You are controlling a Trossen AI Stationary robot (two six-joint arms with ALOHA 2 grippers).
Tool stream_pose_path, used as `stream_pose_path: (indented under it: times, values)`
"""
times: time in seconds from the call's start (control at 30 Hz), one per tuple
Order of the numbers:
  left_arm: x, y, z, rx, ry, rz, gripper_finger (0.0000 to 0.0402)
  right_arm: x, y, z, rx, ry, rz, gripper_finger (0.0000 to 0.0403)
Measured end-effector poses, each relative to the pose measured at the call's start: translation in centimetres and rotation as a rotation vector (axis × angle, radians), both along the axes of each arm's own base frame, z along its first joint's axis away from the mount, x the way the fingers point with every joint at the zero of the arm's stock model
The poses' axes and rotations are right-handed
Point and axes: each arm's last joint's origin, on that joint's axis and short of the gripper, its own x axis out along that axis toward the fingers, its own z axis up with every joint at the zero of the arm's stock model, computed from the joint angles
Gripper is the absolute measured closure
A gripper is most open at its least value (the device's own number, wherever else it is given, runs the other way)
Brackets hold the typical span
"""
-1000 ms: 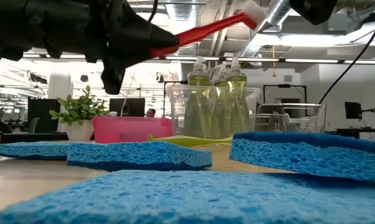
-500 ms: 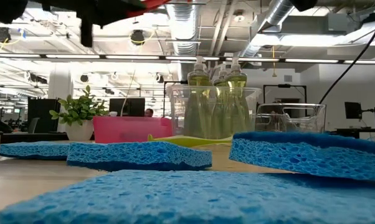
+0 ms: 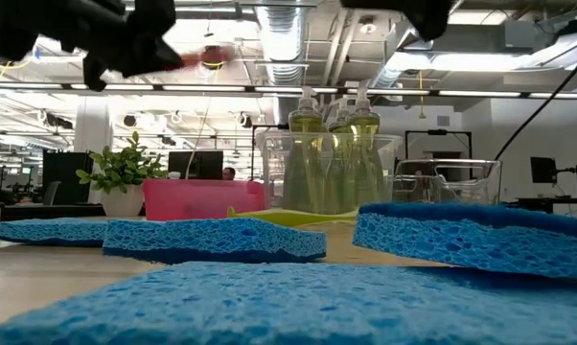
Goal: Pick & Place Kitchen Sink Supplies
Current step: Put the red toilet brush into the red bin, then put the green toilet brush into the red bin
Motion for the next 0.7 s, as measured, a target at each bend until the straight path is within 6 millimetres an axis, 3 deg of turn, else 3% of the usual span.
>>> stream_pose_path:
  times: [0.2, 0.43, 0.7]
  values:
    - [0.1, 1.9, -1.7, 0.018, 0.007, -0.067, 0.035, 0.9, -1.8, 0.2, 0.063, -0.028, -0.058, 0.0154]
    - [0.1, 4.9, -2.4, 0.039, 0.035, 0.007, 0.0349, 1.8, -4.2, 0.5, 0.083, -0.066, -0.152, 0.0154]
    - [0.0, 6.9, -3.4, 0.062, 0.05, -0.189, 0.0348, 2.5, -6.6, 0.3, 0.025, -0.044, -0.232, 0.0154]
